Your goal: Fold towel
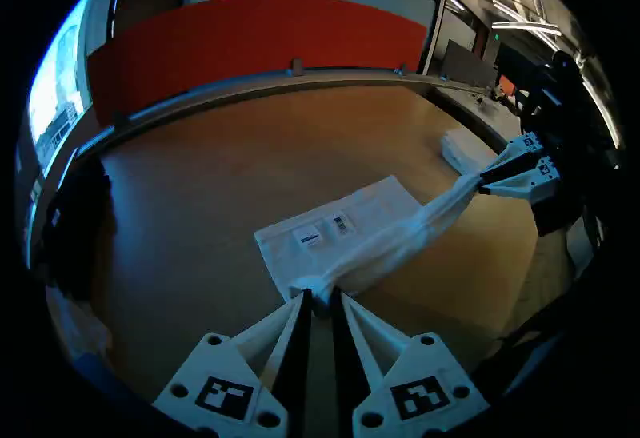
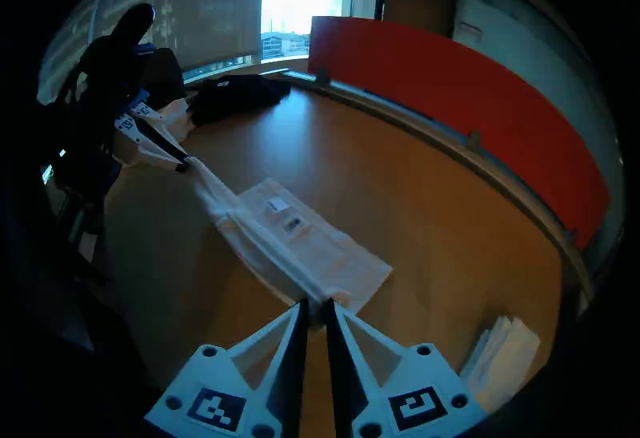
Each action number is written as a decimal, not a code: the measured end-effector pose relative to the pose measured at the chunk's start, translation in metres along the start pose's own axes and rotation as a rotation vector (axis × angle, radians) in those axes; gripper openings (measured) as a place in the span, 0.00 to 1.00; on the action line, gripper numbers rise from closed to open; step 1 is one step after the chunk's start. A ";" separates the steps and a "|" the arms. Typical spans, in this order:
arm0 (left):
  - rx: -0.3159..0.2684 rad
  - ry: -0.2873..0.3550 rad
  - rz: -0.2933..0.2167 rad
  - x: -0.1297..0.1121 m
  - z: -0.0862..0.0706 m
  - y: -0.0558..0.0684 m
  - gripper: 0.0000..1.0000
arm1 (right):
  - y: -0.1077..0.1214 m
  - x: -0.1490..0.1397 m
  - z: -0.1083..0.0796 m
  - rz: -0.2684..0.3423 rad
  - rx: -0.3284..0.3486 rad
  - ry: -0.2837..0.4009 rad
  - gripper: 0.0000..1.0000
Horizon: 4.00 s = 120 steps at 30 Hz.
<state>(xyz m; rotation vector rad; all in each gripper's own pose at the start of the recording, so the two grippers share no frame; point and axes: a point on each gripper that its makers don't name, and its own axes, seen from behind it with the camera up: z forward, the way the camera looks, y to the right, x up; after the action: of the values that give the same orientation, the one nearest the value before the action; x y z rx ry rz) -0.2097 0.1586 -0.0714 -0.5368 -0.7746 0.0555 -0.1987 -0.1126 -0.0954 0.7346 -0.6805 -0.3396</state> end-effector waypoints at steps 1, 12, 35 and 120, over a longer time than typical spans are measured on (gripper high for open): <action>0.003 0.000 -0.003 0.001 0.003 -0.002 0.17 | 0.002 0.001 0.003 0.003 -0.001 0.000 0.15; 0.030 -0.023 0.021 0.010 0.036 -0.019 0.17 | 0.027 0.000 0.035 0.037 0.000 -0.028 0.15; 0.040 -0.085 0.067 -0.003 0.092 -0.039 0.20 | 0.045 -0.029 0.074 0.085 0.003 -0.098 0.15; 0.218 -0.054 -0.074 -0.057 0.037 -0.066 0.93 | 0.042 -0.057 0.056 0.166 -0.107 -0.086 0.96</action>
<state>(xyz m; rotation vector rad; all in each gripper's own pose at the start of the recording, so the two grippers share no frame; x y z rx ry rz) -0.2855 0.1040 -0.0548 -0.3001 -0.8289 0.0849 -0.2766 -0.0822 -0.0607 0.5600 -0.7935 -0.2542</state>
